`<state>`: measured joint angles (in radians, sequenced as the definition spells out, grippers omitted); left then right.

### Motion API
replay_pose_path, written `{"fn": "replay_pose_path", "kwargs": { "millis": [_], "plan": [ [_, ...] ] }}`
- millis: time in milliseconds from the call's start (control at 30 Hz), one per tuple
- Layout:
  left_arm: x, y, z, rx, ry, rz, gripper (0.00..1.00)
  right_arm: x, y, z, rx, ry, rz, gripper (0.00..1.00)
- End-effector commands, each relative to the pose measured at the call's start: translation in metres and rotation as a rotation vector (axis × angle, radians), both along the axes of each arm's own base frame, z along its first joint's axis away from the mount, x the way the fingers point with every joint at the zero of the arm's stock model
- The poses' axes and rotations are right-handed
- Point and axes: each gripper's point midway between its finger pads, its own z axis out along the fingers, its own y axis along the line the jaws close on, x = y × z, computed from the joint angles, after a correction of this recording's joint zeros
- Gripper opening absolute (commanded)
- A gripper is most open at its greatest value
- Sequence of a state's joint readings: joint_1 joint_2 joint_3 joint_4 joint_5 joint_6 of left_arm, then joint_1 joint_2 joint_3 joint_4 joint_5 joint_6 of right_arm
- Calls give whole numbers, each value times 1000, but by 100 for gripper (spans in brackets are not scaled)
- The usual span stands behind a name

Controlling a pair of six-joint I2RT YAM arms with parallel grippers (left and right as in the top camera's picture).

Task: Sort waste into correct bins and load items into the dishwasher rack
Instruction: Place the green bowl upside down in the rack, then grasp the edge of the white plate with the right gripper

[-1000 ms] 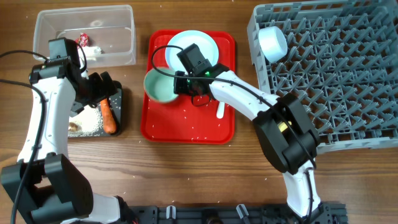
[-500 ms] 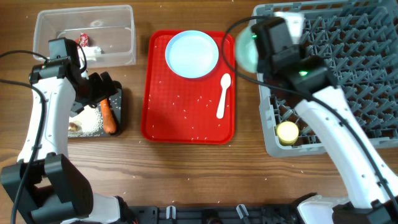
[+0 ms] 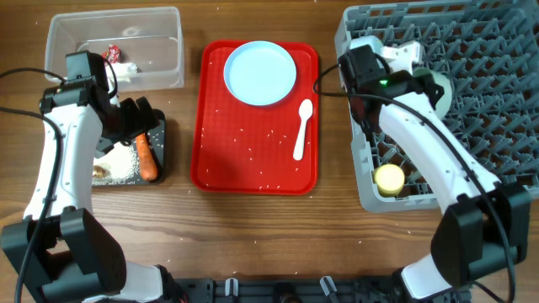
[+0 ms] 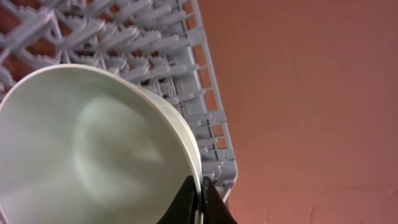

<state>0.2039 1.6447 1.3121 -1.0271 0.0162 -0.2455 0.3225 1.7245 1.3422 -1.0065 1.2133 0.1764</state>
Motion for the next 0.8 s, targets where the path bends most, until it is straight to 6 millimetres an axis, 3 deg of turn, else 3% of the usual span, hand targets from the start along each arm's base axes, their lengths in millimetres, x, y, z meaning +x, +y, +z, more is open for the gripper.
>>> {"fn": "replay_pose_path", "kwargs": {
  "millis": [0, 100, 267, 433, 467, 533, 567, 633, 700, 733, 767],
  "plan": [
    [4, 1, 6, 11, -19, -7, 100, -4, 0, -21, -14, 83, 12, 4],
    [4, 1, 6, 11, -19, -7, 100, -10, 4, -39, 6, 117, 26, 4],
    [4, 1, 6, 11, -19, -7, 100, -8, 46, -44, 36, 112, 134, 4],
    [4, 1, 6, 11, -19, -7, 100, -31, 91, -95, 353, 296, 208, 8],
    [4, 1, 6, 11, -19, -7, 100, -33, 90, -96, 352, 304, 206, 15],
    [4, 1, 6, 11, -20, -7, 100, -34, 91, -93, 390, 246, 158, 69],
    [4, 1, 6, 11, -19, -7, 100, -34, 94, -90, 420, 231, 147, 78],
    [4, 1, 6, 11, -19, -7, 100, -29, 105, -78, 492, 212, 162, 83],
    [4, 1, 6, 11, -20, -7, 100, -17, 121, -46, 590, 144, 201, 86],
    [4, 1, 6, 11, -19, -7, 100, -11, 137, -20, 686, 109, 244, 98],
    [4, 1, 6, 11, -19, -7, 100, -7, 162, -2, 794, 145, 350, 100]
  ]
}}
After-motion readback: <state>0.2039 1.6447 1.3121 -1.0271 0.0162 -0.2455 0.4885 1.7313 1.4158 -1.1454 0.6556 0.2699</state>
